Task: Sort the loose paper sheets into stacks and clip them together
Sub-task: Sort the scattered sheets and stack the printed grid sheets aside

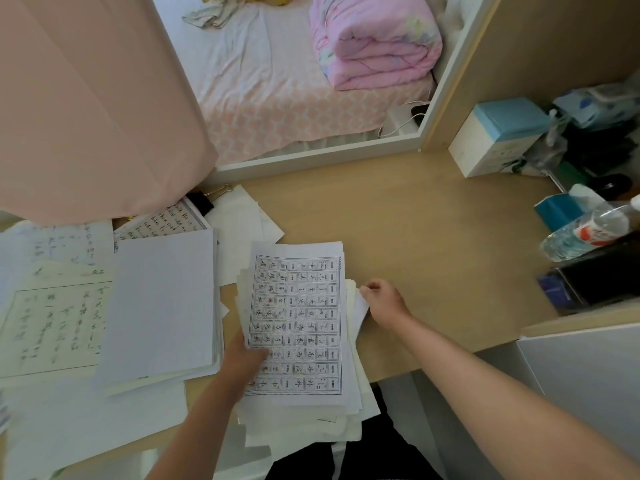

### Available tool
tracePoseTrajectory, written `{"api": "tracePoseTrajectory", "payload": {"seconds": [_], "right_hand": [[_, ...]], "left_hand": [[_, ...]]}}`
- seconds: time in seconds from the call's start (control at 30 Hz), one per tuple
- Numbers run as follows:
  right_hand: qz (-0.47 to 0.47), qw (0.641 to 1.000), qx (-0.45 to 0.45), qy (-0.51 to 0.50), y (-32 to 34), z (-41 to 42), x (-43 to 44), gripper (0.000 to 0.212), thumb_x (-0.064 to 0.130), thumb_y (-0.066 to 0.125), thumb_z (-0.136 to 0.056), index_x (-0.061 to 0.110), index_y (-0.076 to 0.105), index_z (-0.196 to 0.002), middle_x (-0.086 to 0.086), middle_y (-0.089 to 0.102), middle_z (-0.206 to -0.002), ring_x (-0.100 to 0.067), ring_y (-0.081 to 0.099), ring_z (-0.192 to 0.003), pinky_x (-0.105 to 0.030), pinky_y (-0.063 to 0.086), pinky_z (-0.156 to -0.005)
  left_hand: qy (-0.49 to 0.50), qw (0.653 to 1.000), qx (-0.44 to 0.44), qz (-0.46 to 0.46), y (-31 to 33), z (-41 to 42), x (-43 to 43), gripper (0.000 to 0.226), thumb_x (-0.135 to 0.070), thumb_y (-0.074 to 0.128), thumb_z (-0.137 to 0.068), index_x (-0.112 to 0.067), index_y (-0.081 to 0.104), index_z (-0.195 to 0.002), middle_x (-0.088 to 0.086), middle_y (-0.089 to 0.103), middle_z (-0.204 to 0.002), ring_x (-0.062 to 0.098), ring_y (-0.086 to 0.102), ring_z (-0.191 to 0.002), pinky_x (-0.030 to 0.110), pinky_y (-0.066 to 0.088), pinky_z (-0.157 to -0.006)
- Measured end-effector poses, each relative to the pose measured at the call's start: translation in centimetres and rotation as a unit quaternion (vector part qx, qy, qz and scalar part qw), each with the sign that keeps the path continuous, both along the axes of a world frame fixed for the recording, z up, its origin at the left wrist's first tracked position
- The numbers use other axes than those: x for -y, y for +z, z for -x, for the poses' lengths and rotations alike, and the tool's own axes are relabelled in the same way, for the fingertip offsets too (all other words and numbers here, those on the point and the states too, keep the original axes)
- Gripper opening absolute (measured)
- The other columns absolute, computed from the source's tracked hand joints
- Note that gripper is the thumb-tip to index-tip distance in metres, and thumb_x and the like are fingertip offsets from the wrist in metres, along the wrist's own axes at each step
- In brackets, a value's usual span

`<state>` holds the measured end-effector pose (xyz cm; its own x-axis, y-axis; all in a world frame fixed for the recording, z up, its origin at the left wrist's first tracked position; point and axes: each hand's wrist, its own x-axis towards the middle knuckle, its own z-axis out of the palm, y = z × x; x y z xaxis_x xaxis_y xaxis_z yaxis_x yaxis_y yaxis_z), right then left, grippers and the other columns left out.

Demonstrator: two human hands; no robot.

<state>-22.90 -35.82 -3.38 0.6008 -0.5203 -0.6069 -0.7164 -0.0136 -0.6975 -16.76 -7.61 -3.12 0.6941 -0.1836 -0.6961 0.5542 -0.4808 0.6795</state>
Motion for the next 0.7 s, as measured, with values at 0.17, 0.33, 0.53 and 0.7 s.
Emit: {"api": "tracePoseTrajectory", "payload": {"seconds": [0.17,0.33,0.53,0.7], "right_hand": [[-0.222,0.970,-0.056,-0.083,-0.6,2.8,-3.5,0.027,0.026,0.061,-0.097,0.010,0.063,-0.119,-0.008,0.074,-0.109,-0.027,0.071,-0.097,-0.037,0.057,-0.073],[-0.170,0.985,-0.027,-0.019,-0.3,2.1,-5.5,0.016,0.020,0.063,-0.096,0.019,0.065,-0.112,-0.005,0.072,-0.116,-0.023,0.068,-0.105,-0.045,0.054,-0.095],[-0.046,0.997,0.065,0.017,4.8,0.7,-4.4,0.025,0.010,0.060,-0.096,0.018,0.064,-0.119,0.002,0.073,-0.111,-0.020,0.069,-0.104,-0.046,0.054,-0.098],[-0.118,0.976,0.178,0.040,11.0,0.1,-2.0,0.033,0.000,0.059,-0.095,0.010,0.063,-0.126,-0.008,0.072,-0.119,-0.026,0.069,-0.109,-0.047,0.054,-0.094]], "left_hand": [[-0.045,0.998,0.009,0.033,-0.2,-0.2,-0.5,0.053,0.010,0.056,-0.088,-0.019,0.048,-0.132,0.004,0.067,-0.117,0.017,0.066,-0.098,0.026,0.055,-0.070],[-0.187,0.982,0.026,-0.006,0.5,-0.8,-0.3,0.058,0.006,0.058,-0.084,-0.026,0.044,-0.130,-0.003,0.066,-0.109,0.016,0.068,-0.092,0.030,0.057,-0.074],[-0.120,0.986,0.109,0.037,2.7,-3.4,-0.4,0.047,-0.012,0.078,-0.080,-0.031,0.053,-0.115,-0.004,0.068,-0.115,0.022,0.066,-0.110,0.049,0.055,-0.094],[-0.045,0.982,0.051,0.174,6.6,-5.9,1.2,0.097,-0.029,0.088,-0.071,-0.025,0.029,-0.147,-0.008,0.047,-0.141,0.016,0.046,-0.132,0.049,0.037,-0.113]]}}
